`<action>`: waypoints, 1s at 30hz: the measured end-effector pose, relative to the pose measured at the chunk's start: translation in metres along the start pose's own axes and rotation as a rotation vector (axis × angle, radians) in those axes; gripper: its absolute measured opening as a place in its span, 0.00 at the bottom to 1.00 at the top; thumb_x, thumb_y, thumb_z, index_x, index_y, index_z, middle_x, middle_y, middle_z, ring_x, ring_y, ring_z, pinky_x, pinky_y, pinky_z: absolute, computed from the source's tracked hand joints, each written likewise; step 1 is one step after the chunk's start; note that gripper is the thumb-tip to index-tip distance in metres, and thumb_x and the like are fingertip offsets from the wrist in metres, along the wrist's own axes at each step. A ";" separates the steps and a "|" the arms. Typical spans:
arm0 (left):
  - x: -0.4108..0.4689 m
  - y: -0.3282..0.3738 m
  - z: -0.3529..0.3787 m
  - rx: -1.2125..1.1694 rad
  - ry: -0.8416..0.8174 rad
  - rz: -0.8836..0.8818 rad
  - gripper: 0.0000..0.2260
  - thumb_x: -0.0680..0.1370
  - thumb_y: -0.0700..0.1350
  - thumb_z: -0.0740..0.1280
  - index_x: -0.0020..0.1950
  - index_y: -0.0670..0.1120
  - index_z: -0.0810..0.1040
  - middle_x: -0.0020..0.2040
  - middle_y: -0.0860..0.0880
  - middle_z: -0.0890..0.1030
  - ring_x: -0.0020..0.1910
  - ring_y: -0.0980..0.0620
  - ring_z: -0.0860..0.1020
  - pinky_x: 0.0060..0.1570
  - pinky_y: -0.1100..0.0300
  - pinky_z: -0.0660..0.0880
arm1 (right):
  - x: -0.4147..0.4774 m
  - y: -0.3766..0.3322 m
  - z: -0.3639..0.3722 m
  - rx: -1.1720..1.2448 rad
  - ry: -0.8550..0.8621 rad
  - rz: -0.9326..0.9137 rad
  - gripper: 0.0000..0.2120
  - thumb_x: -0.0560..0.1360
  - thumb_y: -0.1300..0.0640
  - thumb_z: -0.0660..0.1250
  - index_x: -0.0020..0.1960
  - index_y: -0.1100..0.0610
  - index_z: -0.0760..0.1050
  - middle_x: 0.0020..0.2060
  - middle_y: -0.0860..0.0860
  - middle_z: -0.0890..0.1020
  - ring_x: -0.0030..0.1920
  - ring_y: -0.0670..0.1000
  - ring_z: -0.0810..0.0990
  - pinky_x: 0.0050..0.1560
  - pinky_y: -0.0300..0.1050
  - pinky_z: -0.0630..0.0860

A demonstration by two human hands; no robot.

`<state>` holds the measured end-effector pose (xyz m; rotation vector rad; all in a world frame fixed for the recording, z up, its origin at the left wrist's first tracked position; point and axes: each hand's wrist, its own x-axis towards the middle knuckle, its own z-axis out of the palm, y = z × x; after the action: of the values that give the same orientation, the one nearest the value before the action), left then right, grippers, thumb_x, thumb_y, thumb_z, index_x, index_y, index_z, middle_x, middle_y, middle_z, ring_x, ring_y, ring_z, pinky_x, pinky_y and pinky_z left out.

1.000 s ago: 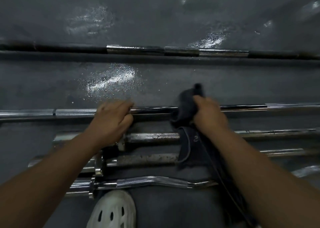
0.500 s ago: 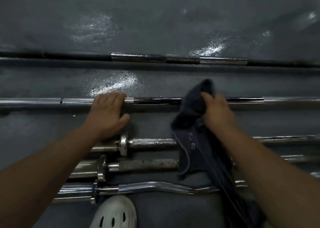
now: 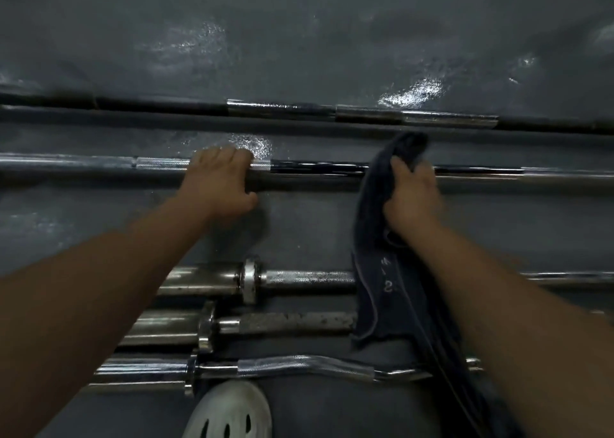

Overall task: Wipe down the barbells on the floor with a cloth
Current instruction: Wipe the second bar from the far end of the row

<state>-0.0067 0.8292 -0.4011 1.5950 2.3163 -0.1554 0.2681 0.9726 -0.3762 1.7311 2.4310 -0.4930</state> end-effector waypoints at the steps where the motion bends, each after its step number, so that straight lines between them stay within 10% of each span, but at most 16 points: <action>1: 0.013 0.001 -0.008 0.001 -0.052 -0.019 0.21 0.71 0.58 0.68 0.57 0.47 0.71 0.60 0.41 0.76 0.60 0.40 0.73 0.57 0.50 0.68 | -0.003 -0.023 0.009 0.001 -0.028 -0.043 0.29 0.74 0.61 0.65 0.74 0.50 0.64 0.71 0.61 0.63 0.73 0.63 0.62 0.68 0.55 0.68; 7: 0.025 0.003 -0.022 -0.010 -0.138 -0.027 0.14 0.74 0.54 0.68 0.54 0.48 0.75 0.56 0.41 0.80 0.55 0.40 0.78 0.51 0.52 0.72 | -0.028 -0.108 0.038 0.082 -0.134 -0.466 0.25 0.79 0.58 0.60 0.74 0.45 0.64 0.79 0.52 0.54 0.79 0.56 0.50 0.71 0.56 0.65; 14: -0.053 0.015 0.010 -0.054 0.074 0.023 0.25 0.67 0.54 0.60 0.61 0.45 0.74 0.56 0.42 0.78 0.55 0.40 0.75 0.58 0.47 0.69 | -0.010 0.026 0.003 -0.039 -0.038 0.090 0.21 0.75 0.58 0.63 0.68 0.48 0.69 0.61 0.60 0.71 0.64 0.63 0.71 0.59 0.56 0.74; 21: -0.052 0.037 0.003 -0.338 -0.213 0.015 0.26 0.70 0.60 0.46 0.53 0.50 0.76 0.53 0.43 0.82 0.49 0.44 0.78 0.49 0.53 0.75 | -0.079 -0.081 0.039 0.053 -0.220 -0.366 0.24 0.77 0.58 0.62 0.71 0.44 0.66 0.64 0.55 0.71 0.65 0.60 0.70 0.59 0.55 0.73; 27: -0.105 0.035 0.016 -0.512 -0.096 0.159 0.26 0.72 0.58 0.49 0.62 0.52 0.76 0.55 0.49 0.80 0.55 0.45 0.77 0.57 0.52 0.70 | -0.056 0.043 0.010 0.069 -0.169 0.051 0.24 0.70 0.64 0.61 0.63 0.48 0.74 0.56 0.58 0.79 0.57 0.61 0.78 0.52 0.52 0.75; 30: -0.101 0.042 0.035 -0.276 -0.120 0.127 0.29 0.73 0.62 0.44 0.69 0.55 0.69 0.62 0.54 0.73 0.63 0.50 0.69 0.59 0.54 0.56 | -0.075 -0.009 0.023 -0.078 -0.157 -0.060 0.16 0.76 0.60 0.62 0.62 0.49 0.73 0.56 0.57 0.77 0.59 0.60 0.76 0.52 0.50 0.74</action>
<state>0.0717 0.7454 -0.3972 1.5414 2.0378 0.0926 0.2828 0.8948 -0.3745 1.5314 2.3646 -0.5125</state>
